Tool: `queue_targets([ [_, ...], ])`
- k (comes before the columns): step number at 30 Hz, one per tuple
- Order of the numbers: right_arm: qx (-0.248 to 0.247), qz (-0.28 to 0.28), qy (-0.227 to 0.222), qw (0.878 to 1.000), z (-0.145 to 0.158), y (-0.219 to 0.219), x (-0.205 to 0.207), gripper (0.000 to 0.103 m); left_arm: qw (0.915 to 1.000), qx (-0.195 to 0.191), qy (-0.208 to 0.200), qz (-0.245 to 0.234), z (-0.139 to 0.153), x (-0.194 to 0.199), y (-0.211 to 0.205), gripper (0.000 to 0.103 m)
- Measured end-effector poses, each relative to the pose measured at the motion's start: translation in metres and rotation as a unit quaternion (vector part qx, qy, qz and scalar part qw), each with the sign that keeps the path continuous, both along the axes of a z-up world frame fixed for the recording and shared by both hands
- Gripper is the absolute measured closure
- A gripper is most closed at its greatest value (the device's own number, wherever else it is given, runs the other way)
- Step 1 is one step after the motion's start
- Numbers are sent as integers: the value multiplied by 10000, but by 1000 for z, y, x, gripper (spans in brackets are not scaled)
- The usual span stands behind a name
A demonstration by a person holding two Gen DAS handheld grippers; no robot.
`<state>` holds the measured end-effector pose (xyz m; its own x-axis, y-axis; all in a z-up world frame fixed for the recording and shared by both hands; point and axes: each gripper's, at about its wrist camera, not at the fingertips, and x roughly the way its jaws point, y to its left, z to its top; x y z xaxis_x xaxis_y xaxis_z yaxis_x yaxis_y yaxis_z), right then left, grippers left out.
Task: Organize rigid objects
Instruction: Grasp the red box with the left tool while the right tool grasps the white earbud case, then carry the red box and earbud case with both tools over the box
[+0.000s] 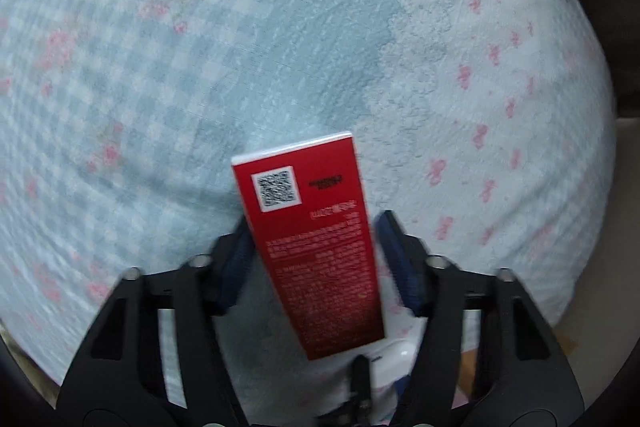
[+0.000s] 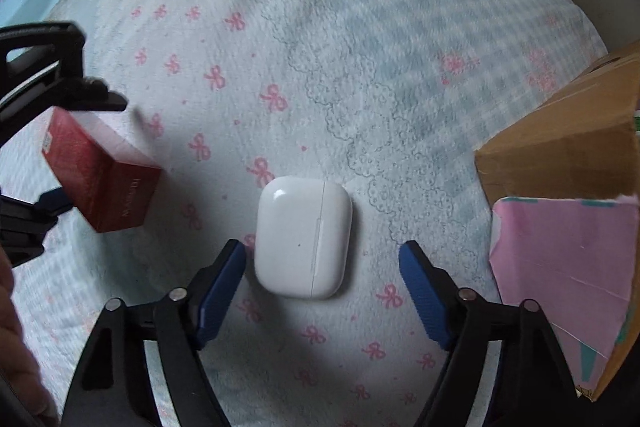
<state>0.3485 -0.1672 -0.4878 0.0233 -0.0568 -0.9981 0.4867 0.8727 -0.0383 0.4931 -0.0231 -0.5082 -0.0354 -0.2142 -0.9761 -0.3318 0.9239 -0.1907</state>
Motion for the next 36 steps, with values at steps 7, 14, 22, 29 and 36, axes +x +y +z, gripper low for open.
queue_targets([
  [7, -52, 68, -12, 10000, -1, 5, -2, 62, 9993, -45, -262, -256, 11, -10, 5, 62],
  [14, 187, -98, -378, 9991, 15, -14, -16, 62, 9958, -140, -643, -640, 34, -35, 14, 65],
  [22, 225, -4, -765, 9968, 57, -10, -35, 62, 9883, -399, -1176, -883, 84, -69, 36, 65],
  [29, 263, 196, -1351, 9903, 124, 0, -60, 62, 9745, -591, -1750, -1270, 154, -103, 70, 65],
  [36, 258, 364, -1839, 9819, 215, -4, -97, 62, 9597, -907, -2128, -1594, 225, -140, 69, 65],
])
